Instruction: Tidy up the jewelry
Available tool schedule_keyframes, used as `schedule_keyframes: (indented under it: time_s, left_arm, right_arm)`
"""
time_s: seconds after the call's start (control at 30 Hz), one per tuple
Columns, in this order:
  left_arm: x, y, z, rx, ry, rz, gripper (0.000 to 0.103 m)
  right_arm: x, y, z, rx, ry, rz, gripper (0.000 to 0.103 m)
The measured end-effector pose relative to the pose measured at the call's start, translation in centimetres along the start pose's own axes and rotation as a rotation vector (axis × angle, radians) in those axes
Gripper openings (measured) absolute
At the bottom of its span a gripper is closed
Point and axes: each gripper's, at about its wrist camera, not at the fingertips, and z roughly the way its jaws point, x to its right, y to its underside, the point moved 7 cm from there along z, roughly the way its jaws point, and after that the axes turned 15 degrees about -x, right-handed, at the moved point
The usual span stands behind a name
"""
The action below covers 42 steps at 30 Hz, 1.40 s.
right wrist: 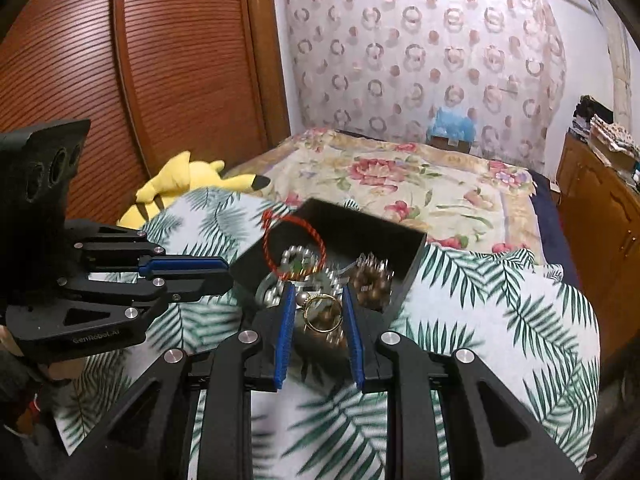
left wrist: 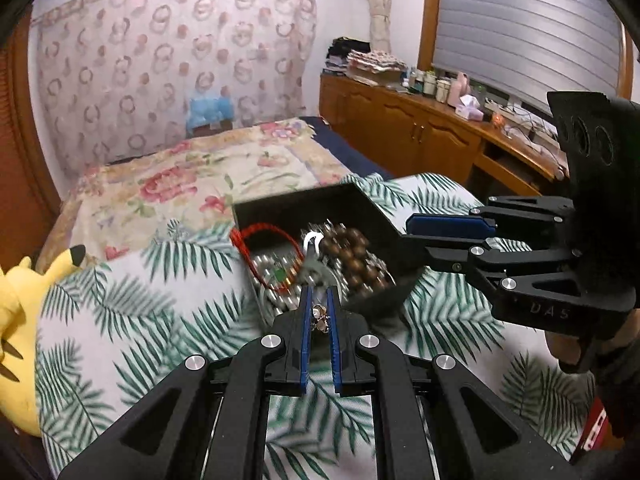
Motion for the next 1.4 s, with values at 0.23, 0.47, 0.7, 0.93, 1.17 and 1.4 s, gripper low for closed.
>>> schedule_keyframes:
  time_s: [0.23,0.47,0.7,0.93,1.17,1.4]
  left_arm:
    - [-1.6,-2.1,1.1,0.0,-0.02,-0.024,0.007]
    - [-2.2,-3.2,2.3,-0.006,-0.026,-0.039,0.007]
    - [-2.5,-3.6,3.4,-0.021,-0.017,-0.057,0.007]
    - [-2.4,-3.3,3.4,-0.028,-0.034,-0.077,0.027]
    - [-2.2,-1.0,1.5,-0.004,-0.071,-0.1,0.062]
    - [-1.6,2.3,-0.8,0.025,-0.107,-0.132,0.089]
  right_arm:
    - [1.5,-2.2,1.6,0.008,-0.003,0.024,0.027]
    - [2.4,-2.5,2.7,0.001,0.0,0.042,0.034]
    - [3.0,-0.8,2.1,-0.003,0.008,0.077,0.034]
    - [2.9,1.0,1.0,0.003,0.03,0.1,0.034]
    - [2.6,2.6,-0.2,0.025,0.059,0.135,0.034]
    - [1.8,4.6,-1.7,0.055,0.096,0.175,0.049]
